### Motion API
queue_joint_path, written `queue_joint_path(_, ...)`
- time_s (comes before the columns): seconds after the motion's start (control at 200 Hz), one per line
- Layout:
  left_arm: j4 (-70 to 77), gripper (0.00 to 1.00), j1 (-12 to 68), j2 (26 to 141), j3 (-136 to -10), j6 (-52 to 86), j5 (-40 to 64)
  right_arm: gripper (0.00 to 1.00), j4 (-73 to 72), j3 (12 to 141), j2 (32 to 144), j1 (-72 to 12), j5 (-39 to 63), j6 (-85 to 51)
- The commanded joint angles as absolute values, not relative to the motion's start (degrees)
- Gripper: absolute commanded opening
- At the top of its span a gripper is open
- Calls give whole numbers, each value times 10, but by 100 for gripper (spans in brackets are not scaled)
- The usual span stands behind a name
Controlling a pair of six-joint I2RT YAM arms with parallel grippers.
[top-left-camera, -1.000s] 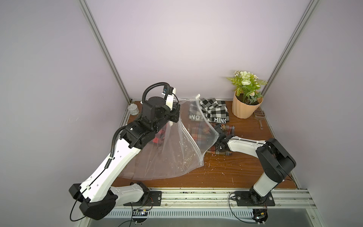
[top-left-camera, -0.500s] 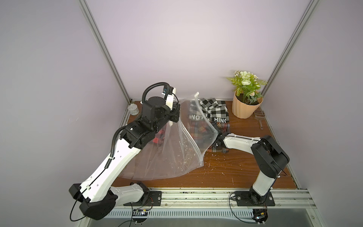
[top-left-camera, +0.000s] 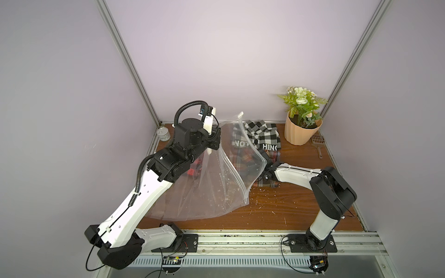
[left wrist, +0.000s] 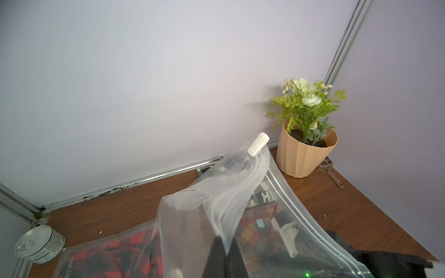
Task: Take the shirt out of the vacuum bag
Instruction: Move the shirt at the center of the board.
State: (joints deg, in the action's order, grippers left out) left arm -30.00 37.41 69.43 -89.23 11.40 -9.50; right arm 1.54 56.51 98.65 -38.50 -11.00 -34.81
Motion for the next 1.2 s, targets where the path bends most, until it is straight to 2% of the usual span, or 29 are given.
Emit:
queue_joint_path(0.0, -261, 1, 368, 696, -885, 121, -76, 84, 27, 561, 927, -386, -80, -340)
queue_joint_path(0.25, -234, 1, 368, 711, -861, 139, -28, 87, 53, 529, 803, -319, -86, -324)
queue_joint_path(0.555, -200, 1, 384, 748, -827, 156, 35, 89, 84, 466, 654, -170, -27, -294)
queue_joint_path(0.675, -198, 1, 422, 778, -834, 146, 24, 89, 119, 480, 622, -148, -7, -277)
queue_joint_path(0.806, -181, 1, 427, 801, -818, 158, 33, 88, 122, 481, 586, -140, 30, -281)
queue_joint_path(1.046, -140, 0, 432, 825, -786, 174, 57, 86, 42, 451, 550, -140, 219, -320)
queue_joint_path(1.196, -131, 1, 436, 846, -798, 170, 60, 83, -105, 376, 564, -144, 343, -411)
